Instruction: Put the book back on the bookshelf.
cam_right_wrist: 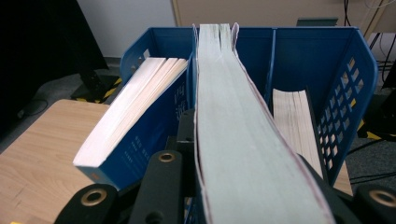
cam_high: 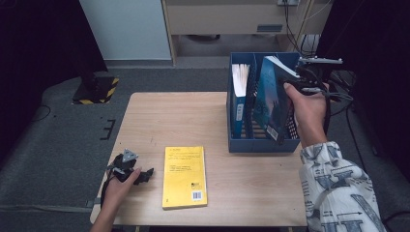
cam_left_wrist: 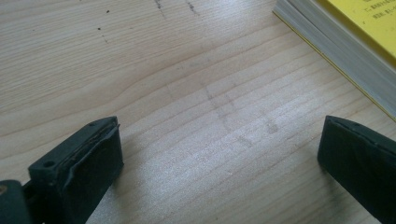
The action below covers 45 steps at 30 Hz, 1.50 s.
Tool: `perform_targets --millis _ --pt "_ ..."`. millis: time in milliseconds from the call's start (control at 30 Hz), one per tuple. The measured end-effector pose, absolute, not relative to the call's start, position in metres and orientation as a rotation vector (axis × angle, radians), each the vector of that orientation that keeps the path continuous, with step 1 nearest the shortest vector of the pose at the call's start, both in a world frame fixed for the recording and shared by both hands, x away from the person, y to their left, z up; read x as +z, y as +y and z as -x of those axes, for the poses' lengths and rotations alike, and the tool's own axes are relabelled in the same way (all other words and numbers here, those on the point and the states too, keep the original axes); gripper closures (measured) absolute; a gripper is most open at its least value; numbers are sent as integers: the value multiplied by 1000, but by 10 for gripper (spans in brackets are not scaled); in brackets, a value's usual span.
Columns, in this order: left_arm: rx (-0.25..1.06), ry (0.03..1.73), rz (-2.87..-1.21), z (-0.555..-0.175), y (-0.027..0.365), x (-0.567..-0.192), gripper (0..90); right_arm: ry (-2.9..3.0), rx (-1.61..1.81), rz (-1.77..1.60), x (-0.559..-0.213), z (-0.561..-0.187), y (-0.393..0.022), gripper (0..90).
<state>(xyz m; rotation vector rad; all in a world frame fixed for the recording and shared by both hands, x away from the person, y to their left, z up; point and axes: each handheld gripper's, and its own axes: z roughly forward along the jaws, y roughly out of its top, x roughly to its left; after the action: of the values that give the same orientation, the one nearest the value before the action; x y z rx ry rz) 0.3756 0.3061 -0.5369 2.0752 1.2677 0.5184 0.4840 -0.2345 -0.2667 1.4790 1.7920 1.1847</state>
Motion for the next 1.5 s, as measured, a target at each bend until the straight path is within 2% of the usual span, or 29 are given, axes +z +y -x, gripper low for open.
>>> perform_targets --millis 1500 --pt "517 1264 -2079 -376 306 -537 0 1685 1142 -1537 -302 -543 -210 737"
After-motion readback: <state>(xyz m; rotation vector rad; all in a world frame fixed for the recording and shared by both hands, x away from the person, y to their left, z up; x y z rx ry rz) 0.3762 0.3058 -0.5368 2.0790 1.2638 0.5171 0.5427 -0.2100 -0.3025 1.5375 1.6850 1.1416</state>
